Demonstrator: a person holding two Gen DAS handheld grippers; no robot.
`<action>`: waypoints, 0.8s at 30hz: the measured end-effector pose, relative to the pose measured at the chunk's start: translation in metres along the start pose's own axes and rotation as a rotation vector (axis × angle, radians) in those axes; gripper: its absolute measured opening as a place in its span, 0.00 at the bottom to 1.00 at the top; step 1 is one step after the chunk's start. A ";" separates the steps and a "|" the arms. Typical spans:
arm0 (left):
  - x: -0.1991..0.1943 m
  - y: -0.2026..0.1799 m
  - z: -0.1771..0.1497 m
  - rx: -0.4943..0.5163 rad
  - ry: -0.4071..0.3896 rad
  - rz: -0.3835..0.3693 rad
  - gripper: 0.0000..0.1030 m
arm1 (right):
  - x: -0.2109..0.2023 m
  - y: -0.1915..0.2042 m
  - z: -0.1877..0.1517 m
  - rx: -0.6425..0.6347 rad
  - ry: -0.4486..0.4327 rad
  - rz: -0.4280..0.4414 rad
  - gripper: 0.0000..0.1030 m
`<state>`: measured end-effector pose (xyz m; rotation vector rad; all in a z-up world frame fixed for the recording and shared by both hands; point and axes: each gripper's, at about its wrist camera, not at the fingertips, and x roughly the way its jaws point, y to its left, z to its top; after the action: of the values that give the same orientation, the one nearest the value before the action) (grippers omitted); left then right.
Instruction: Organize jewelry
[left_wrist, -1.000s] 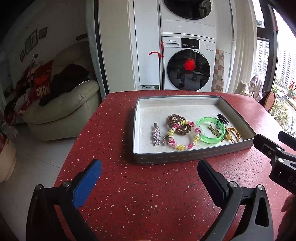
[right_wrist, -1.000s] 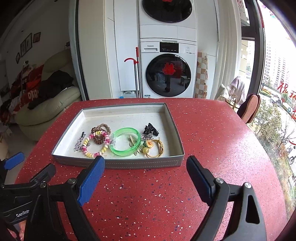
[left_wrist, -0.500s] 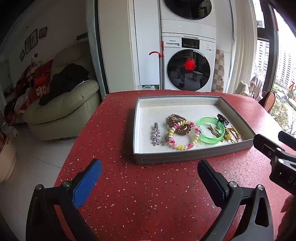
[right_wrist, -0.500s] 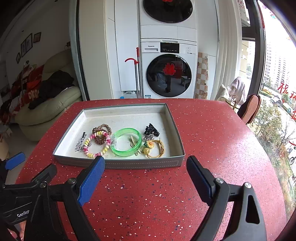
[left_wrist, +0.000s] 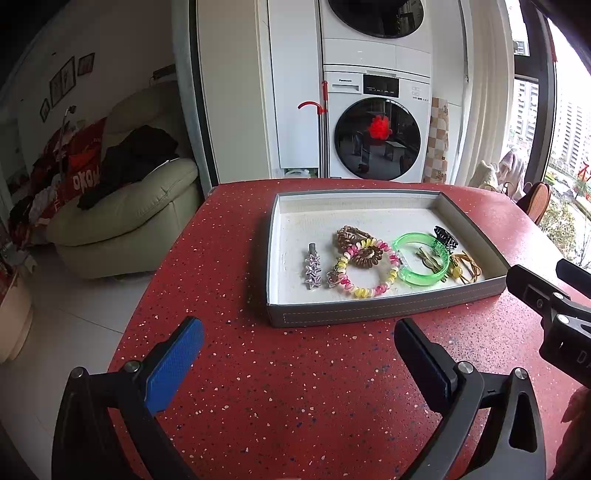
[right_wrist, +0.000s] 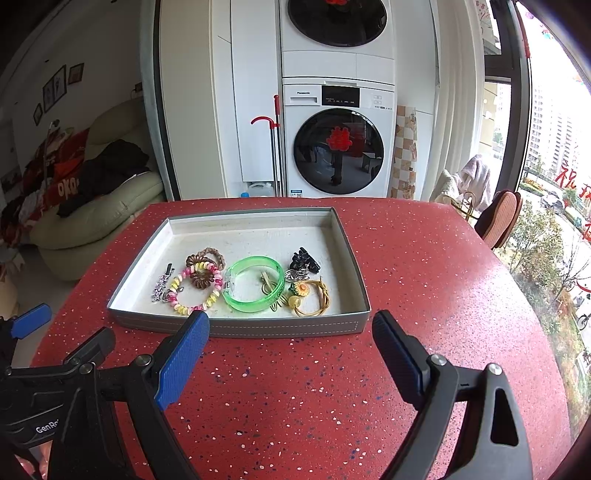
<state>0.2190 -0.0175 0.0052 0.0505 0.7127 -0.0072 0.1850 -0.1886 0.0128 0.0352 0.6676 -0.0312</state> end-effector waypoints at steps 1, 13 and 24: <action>0.000 0.000 0.000 0.000 0.000 0.000 1.00 | 0.000 0.000 0.000 0.000 0.000 0.000 0.89; -0.001 -0.001 0.000 -0.001 0.003 0.000 1.00 | -0.001 0.004 0.003 -0.002 0.000 0.007 0.89; -0.001 0.000 0.000 -0.001 0.004 0.000 1.00 | -0.001 0.003 0.004 0.000 -0.002 0.009 0.89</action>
<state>0.2184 -0.0173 0.0061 0.0495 0.7165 -0.0063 0.1868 -0.1859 0.0166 0.0378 0.6657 -0.0226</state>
